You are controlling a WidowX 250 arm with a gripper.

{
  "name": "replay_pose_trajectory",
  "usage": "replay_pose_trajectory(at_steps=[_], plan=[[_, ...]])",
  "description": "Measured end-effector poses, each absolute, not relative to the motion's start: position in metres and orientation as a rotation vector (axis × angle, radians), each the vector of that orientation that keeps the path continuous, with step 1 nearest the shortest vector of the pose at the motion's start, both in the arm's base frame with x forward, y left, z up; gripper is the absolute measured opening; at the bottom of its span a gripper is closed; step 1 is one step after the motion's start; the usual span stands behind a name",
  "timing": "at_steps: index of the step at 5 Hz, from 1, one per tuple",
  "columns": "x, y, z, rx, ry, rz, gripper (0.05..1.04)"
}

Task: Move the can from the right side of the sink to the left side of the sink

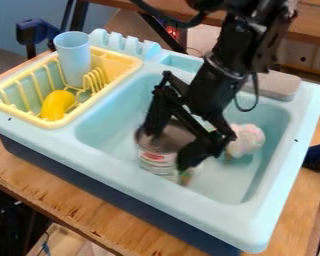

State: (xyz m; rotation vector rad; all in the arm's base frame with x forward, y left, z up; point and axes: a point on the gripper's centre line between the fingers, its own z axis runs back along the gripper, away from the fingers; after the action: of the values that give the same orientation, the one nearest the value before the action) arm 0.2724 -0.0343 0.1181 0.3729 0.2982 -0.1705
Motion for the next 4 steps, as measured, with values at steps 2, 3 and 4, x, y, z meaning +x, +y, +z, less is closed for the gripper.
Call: replay_pose_trajectory(at_steps=[2, 3, 4], plan=[[0.270, -0.003, 0.122, 0.441, 0.398, -0.083, 1.002], [0.274, 0.013, 0.131, 0.466, 0.400, -0.051, 1.002], [0.277, 0.015, 0.144, 0.430, 0.315, -0.060, 1.002]])
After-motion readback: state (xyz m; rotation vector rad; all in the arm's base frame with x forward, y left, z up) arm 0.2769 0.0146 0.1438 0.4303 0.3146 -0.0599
